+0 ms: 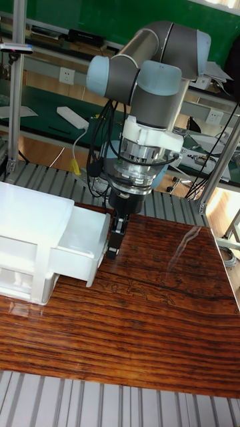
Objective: Grasp the handle and open the drawer
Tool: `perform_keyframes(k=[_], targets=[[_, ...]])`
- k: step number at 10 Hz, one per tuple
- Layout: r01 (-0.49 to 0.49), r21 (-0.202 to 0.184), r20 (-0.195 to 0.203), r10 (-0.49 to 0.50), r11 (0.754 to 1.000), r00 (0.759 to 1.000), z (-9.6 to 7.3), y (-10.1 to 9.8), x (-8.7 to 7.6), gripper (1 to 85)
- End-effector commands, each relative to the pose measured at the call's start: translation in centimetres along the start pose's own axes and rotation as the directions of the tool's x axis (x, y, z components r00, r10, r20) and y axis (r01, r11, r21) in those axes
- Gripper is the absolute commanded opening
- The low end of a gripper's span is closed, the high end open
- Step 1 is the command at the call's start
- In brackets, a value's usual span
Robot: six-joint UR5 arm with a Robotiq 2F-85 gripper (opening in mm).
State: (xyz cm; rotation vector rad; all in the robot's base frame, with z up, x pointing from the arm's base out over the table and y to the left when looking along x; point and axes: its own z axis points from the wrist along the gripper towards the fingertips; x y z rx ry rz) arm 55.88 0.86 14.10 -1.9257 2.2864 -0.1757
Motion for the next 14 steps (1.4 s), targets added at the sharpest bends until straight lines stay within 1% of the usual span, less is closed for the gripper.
perform_keyframes(k=[1,6,8,12,14], targets=[[-0.021,-0.002,0.011,0.021,1.000,1.000,-0.27,-0.12,-1.15,30.0],[-0.031,-0.004,0.017,0.031,1.000,0.999,0.03,-0.11,-1.43,30.3],[-0.037,-0.008,0.015,0.037,0.999,0.999,0.05,-0.01,-1.37,36.7],[-0.041,-0.016,-0.001,0.041,0.999,0.999,-0.27,-0.02,-1.70,42.3],[-0.036,-0.014,-0.010,0.036,0.999,0.999,-0.90,-0.55,-1.74,44.0]])
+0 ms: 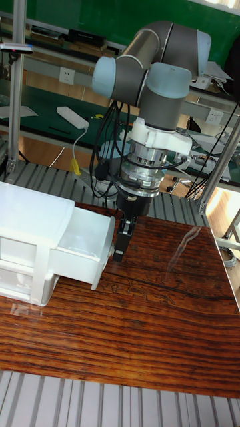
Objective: Grasp the handle and open the drawer
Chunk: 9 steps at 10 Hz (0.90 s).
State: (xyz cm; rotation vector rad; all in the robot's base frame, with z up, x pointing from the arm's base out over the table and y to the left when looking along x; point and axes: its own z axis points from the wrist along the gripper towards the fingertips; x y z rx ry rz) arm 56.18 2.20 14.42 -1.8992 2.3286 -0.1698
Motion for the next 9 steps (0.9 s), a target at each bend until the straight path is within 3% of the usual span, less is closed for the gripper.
perform_keyframes(k=[1,5,7,9], targets=[[0.005,-0.007,-0.004,-0.005,1.000,1.000,-1.4,-0.8,-0.3,44.0],[-0.016,-0.040,0.019,0.017,0.999,1.000,-4.4,-1.7,-0.4,44.0],[-0.088,-0.038,0.027,0.089,0.995,0.996,-5.9,-1.6,-0.5,38.3],[-0.212,-0.017,0.037,0.213,0.977,0.976,-7.3,-2.0,-0.2,28.3]])
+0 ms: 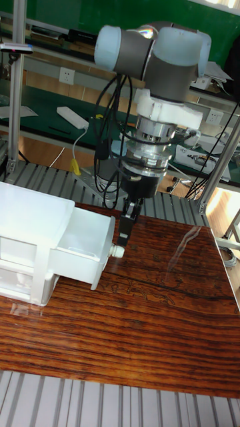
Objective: Grasp the handle and open the drawer
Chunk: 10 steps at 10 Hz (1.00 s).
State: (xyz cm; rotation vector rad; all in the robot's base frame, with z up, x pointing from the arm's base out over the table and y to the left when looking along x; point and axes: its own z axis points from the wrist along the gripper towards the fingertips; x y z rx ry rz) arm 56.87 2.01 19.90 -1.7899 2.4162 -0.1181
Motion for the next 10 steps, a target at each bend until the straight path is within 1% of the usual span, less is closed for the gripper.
perform_keyframes(k=[1,2,3,4,5,6,7,8,9,10], targets=[[-0.171,0.001,0.043,0.171,0.985,0.984,-2.4,-0.3,-0.1,21.3],[-0.249,-0.010,0.068,0.249,0.969,0.966,-2.9,-0.5,-0.2,18.0],[-0.350,-0.025,0.091,0.351,0.937,0.932,-3.5,-0.9,0.0,11.7],[-0.450,-0.041,0.107,0.452,0.892,0.886,-4.1,-1.2,0.3,9.3],[-0.536,-0.049,0.092,0.538,0.843,0.838,-4.5,-1.0,1.1,7.3],[-0.558,0.025,0.044,0.557,0.829,0.829,-4.8,-1.7,3.3,4.7],[-0.584,0.076,0.019,0.585,0.808,0.811,-5.2,-2.3,4.7,3.3],[-0.608,0.105,0.006,0.611,0.787,0.792,-5.4,-2.6,5.6,2.3],[-0.680,0.056,0.028,0.679,0.731,0.733,-5.5,-1.8,4.5,2.0],[-0.714,0.020,0.044,0.712,0.700,0.700,-5.4,-1.4,3.6,2.0]])
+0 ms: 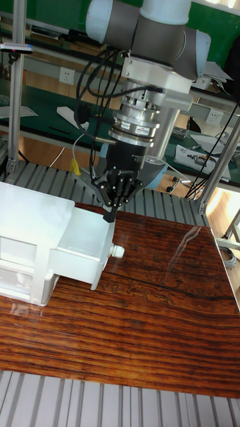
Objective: Grasp the handle and open the drawer
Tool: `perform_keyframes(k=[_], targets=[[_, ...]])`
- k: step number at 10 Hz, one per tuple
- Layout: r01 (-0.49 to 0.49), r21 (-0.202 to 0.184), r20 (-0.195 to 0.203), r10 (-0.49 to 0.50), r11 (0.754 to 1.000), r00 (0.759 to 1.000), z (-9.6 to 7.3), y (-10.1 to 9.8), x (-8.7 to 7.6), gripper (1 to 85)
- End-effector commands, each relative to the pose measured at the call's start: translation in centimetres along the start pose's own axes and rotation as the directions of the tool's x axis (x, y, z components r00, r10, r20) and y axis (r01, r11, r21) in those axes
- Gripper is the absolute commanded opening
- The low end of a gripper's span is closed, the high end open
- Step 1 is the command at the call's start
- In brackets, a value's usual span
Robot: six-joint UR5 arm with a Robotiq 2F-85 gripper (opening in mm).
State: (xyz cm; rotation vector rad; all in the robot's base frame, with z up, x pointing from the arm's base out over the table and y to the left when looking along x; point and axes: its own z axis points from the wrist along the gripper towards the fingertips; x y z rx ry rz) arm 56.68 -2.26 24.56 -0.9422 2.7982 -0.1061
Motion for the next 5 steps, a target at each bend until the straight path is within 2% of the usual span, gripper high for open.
perform_keyframes(k=[1,5], targets=[[-0.174,-0.023,0.018,0.175,0.984,0.984,-0.78,0.36,-0.14,2.0],[-0.174,-0.053,0.016,0.175,0.983,0.984,-0.73,1.13,-0.35,2.0]])
